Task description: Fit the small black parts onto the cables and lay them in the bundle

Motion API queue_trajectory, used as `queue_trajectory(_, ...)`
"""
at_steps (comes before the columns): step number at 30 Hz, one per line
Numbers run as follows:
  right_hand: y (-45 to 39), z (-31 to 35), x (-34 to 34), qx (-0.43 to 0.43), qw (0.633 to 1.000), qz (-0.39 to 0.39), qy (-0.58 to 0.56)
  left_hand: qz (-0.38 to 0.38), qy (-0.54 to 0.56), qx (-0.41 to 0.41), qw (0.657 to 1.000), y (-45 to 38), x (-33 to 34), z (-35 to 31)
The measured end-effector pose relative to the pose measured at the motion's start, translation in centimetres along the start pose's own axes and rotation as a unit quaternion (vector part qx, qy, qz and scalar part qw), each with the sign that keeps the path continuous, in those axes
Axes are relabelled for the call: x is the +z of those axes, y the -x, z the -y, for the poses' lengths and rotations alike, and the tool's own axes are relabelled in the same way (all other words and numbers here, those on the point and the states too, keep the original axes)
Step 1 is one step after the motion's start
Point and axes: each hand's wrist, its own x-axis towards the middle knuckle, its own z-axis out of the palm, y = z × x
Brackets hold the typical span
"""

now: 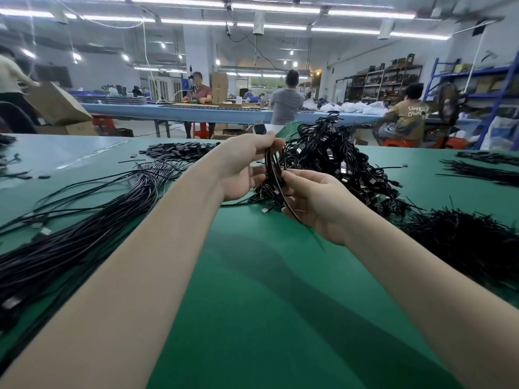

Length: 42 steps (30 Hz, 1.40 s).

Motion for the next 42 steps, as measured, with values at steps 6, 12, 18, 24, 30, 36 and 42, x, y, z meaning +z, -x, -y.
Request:
queue_trajectory(6,-0.1,0.5,-0.3,0.0,0.999,0.043,0.019,0.039,0.077,0.004,0.996,-0.1,0.4,0.3)
queue_trajectory(12,-0.1,-0.3,0.5,-0.053,0.983,0.048,0.17,-0.048,-0.015,0.051,0.997,-0.6,2.4,1.7)
queue_trajectory(18,-0.9,-1.4,0.2,-0.171,0.841,-0.03,0.513,-0.084,-0.03,0.05,0.995,-0.9,2.6,2.5)
queue_trajectory(24,-1.2,-3.4,-2.5,-0.059,0.806,0.036,0.587,-0.14,-0.626,0.094,0.761,0.9,1.0,4.3)
queue_trajectory(30,0.3,-4.0,-3.5,-0.085,0.758,0.137,0.632,-0.086,-0.846,0.333,0.406,2.6,0.3,9.3)
queue_trajectory(36,2.0,-3.2,-5.4,-0.112,0.613,0.141,0.769,-0.034,-0.865,0.353,0.356,3.0,1.6,10.8)
queue_trajectory(42,1.5,0.4,-8.0,-0.112,0.417,0.049,0.901,-0.049,-0.808,0.261,0.526,1.2,3.2,11.8)
